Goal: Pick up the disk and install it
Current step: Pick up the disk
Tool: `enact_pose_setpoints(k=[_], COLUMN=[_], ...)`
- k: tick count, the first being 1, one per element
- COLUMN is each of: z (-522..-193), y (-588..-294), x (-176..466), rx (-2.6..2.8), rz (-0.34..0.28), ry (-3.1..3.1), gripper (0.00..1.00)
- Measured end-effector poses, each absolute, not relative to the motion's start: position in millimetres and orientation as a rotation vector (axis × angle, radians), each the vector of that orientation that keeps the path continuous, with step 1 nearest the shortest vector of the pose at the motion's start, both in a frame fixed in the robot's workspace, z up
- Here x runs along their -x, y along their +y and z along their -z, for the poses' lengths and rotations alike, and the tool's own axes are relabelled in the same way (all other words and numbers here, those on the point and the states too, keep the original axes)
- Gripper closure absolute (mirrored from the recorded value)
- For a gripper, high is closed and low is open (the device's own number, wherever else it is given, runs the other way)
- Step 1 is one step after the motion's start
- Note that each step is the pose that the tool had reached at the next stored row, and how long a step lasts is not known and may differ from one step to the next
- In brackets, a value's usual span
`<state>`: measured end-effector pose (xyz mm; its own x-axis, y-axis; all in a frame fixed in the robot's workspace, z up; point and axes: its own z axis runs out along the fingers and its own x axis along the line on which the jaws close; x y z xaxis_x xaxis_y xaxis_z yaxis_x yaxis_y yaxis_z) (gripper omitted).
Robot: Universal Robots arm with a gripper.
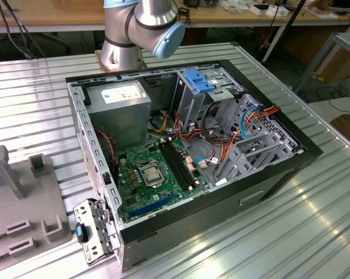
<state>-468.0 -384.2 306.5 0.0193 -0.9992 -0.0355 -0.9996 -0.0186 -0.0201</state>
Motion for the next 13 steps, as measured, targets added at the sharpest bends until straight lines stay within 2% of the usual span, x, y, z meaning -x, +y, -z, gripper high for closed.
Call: enact_pose_setpoints(k=[13], z=[-309.6], y=[-384.2], x=[468.1], rx=[2.214], rz=[-0.017], ry=[2.173], gripper=[0.63])
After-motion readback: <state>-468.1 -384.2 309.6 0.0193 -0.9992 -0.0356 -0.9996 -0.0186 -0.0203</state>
